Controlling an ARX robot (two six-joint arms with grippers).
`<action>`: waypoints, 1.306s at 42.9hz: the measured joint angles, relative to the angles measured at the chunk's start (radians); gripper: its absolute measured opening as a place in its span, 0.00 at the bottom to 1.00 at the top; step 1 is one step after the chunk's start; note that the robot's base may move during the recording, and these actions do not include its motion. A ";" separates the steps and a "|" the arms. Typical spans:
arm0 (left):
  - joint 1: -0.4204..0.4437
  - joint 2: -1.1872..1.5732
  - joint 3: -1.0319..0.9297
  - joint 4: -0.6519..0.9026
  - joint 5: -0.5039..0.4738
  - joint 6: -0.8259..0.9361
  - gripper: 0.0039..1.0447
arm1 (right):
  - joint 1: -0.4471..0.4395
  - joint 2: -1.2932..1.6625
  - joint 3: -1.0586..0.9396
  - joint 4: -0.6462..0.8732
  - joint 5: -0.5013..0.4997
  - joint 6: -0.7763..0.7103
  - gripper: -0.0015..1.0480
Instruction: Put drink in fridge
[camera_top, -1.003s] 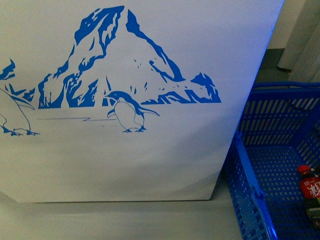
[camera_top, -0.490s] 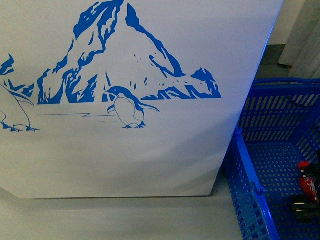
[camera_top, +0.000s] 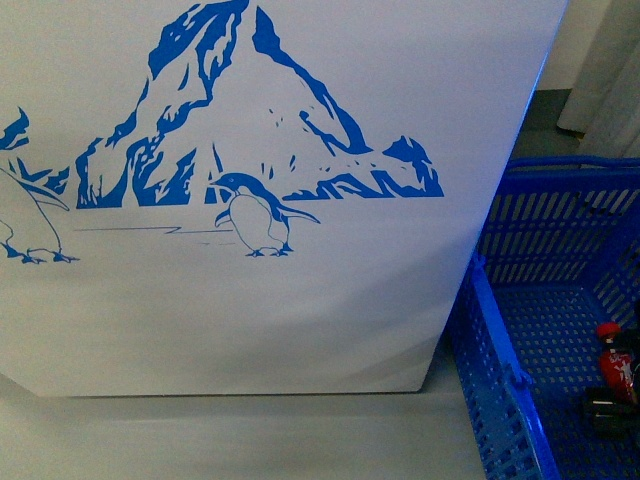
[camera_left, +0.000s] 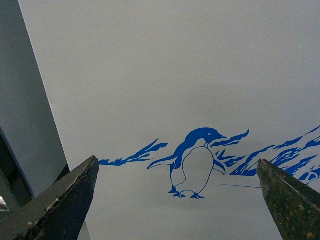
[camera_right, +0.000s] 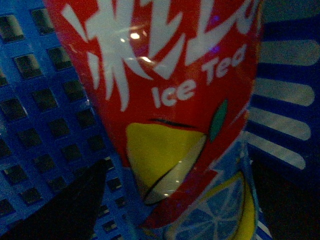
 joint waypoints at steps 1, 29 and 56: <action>0.000 0.000 0.000 0.000 0.000 0.000 0.92 | 0.000 0.000 -0.002 0.002 -0.002 0.000 0.77; 0.000 0.000 0.000 0.000 0.000 0.000 0.92 | 0.079 -0.335 -0.276 0.070 -0.196 -0.014 0.37; 0.000 0.000 0.000 0.000 0.000 0.000 0.92 | 0.175 -1.620 -0.609 -0.304 -0.397 0.090 0.36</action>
